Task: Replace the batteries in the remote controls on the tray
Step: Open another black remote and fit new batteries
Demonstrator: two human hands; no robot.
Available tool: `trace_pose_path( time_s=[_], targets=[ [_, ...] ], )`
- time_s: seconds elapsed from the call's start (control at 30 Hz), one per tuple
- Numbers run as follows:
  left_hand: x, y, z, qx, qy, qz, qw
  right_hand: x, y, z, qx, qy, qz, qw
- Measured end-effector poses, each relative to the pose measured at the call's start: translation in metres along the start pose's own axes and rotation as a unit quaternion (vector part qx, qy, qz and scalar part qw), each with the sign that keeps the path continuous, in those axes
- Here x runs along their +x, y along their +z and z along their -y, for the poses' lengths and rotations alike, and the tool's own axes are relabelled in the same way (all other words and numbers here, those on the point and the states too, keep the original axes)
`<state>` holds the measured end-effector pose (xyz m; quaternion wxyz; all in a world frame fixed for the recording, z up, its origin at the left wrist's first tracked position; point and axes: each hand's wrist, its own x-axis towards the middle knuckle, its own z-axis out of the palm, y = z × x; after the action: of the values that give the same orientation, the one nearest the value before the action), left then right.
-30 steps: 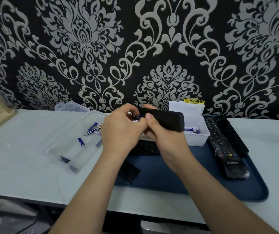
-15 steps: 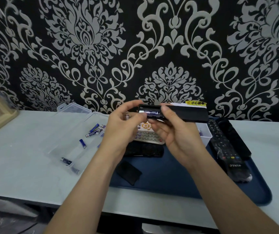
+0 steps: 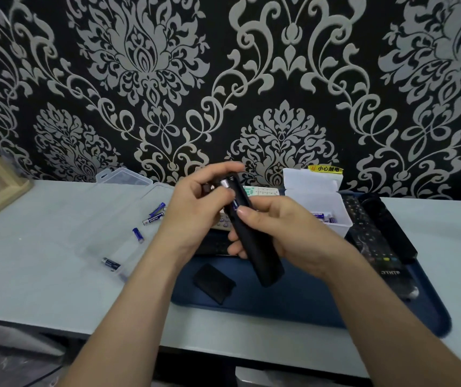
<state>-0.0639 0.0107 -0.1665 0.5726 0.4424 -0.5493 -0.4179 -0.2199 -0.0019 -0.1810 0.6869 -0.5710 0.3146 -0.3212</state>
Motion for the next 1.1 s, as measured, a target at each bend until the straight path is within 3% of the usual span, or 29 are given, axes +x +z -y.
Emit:
trace_pose_path(
  time_s=[0.2, 0.4, 0.53, 0.73, 1.1],
  targets=[
    [0.001, -0.005, 0.006, -0.023, 0.013, 0.021, 0.999, 0.005, 0.004, -0.003, 0.022, -0.048, -0.043, 0.998],
    [0.0, -0.003, 0.004, -0.019, 0.021, -0.008, 1.0, 0.007, 0.011, -0.007, 0.004, -0.085, -0.089, 0.992],
    [-0.001, 0.003, 0.002, -0.079, -0.056, -0.058, 0.994, 0.011, 0.01, -0.012, -0.064, -0.11, -0.115, 0.985],
    [-0.001, 0.014, 0.0, -0.237, -0.207, -0.078, 0.946, 0.017, 0.009, -0.024, -0.22, -0.193, -0.165, 0.942],
    [0.0, 0.016, 0.003, -0.328, -0.19, -0.073, 0.923, 0.02, 0.008, -0.027, -0.203, -0.238, -0.142, 0.939]
  ],
)
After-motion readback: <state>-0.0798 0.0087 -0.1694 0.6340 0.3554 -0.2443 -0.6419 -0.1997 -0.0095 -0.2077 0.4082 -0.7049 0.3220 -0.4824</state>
